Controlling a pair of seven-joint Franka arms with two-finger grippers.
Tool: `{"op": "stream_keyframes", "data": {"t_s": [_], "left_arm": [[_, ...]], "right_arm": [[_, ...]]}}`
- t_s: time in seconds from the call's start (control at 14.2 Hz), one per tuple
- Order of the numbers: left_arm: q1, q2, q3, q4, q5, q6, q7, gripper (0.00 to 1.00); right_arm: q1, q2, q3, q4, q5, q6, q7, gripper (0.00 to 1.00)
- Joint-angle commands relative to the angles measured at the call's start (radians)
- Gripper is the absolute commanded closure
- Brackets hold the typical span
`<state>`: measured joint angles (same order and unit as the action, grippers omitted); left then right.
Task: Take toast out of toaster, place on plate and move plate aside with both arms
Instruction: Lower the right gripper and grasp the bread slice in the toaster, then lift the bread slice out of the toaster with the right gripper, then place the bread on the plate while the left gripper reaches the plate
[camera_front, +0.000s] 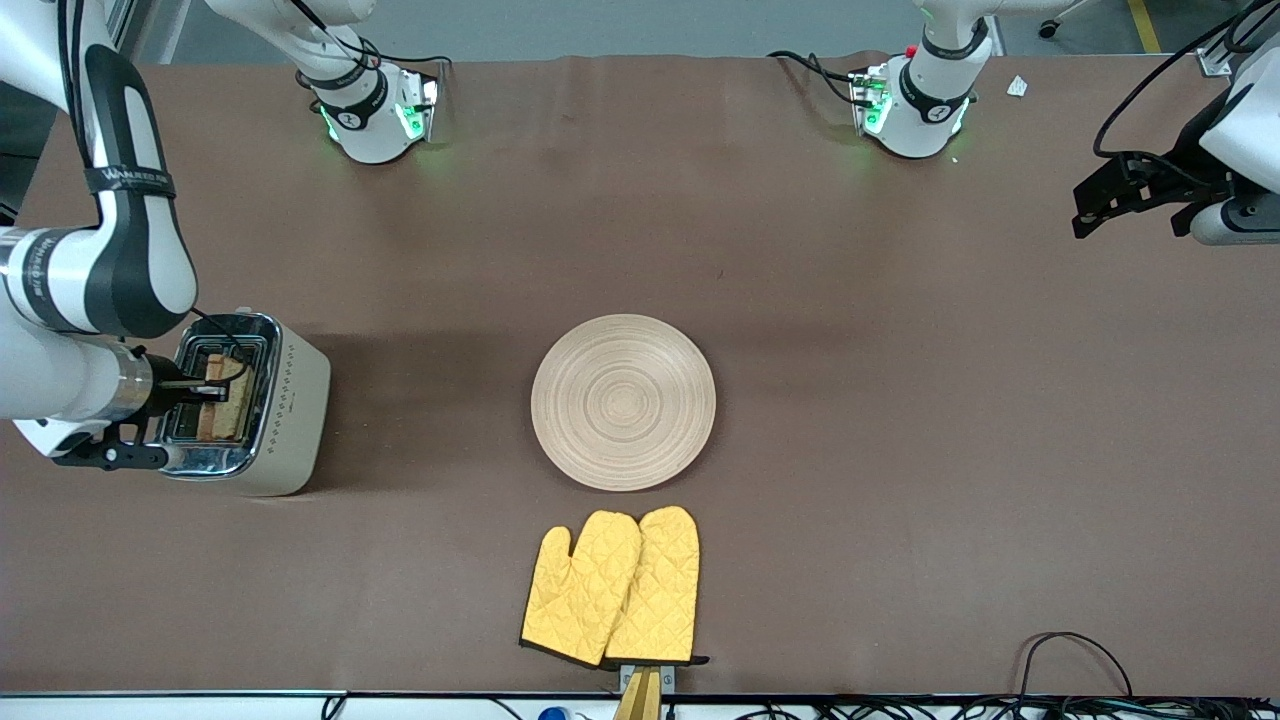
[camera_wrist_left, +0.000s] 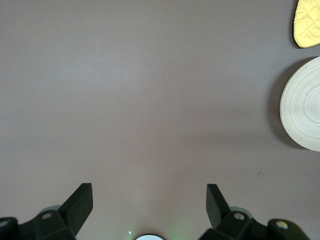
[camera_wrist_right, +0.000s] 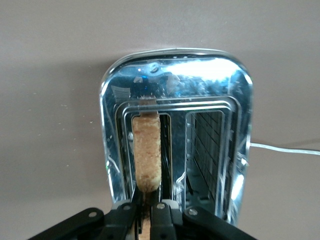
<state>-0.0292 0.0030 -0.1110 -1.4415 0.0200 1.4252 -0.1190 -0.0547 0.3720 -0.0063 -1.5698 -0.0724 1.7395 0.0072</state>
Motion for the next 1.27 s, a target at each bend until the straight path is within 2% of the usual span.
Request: {"op": "stream_keyframes", "data": {"t_s": [0.0, 0.14, 0.35, 0.56, 0.71, 0.78, 0.99, 1.2], "left_arm": [[0.002, -0.001, 0.001, 0.010, -0.002, -0.014, 0.009, 0.00], [0.002, -0.001, -0.001, 0.010, -0.009, -0.011, 0.002, 0.00], [0.005, 0.017, -0.004, 0.009, -0.053, -0.006, 0.002, 0.00], [0.006, 0.066, -0.003, 0.007, -0.113, 0.009, 0.002, 0.00], [0.027, 0.112, 0.011, 0.007, -0.249, 0.033, 0.013, 0.00], [0.049, 0.135, 0.011, 0.007, -0.299, 0.049, 0.015, 0.00], [0.049, 0.204, 0.010, 0.007, -0.337, 0.098, 0.018, 0.00], [0.040, 0.308, 0.007, 0.007, -0.475, 0.158, 0.018, 0.00]], "right_arm": [[0.002, -0.114, 0.011, 0.022, 0.002, -0.083, -0.013, 0.97], [0.041, -0.171, 0.028, 0.024, 0.003, -0.118, -0.013, 0.97], [0.145, -0.186, 0.037, 0.030, 0.016, -0.124, -0.001, 0.97], [0.231, -0.173, 0.035, 0.036, 0.141, -0.101, 0.005, 0.97], [0.291, -0.130, 0.034, 0.036, 0.236, -0.020, 0.016, 0.97], [0.327, -0.099, 0.034, 0.036, 0.258, 0.010, 0.070, 0.97], [0.446, -0.003, 0.035, 0.036, 0.334, 0.148, 0.264, 0.97], [0.507, 0.097, 0.035, 0.036, 0.553, 0.309, 0.306, 0.97]]}}
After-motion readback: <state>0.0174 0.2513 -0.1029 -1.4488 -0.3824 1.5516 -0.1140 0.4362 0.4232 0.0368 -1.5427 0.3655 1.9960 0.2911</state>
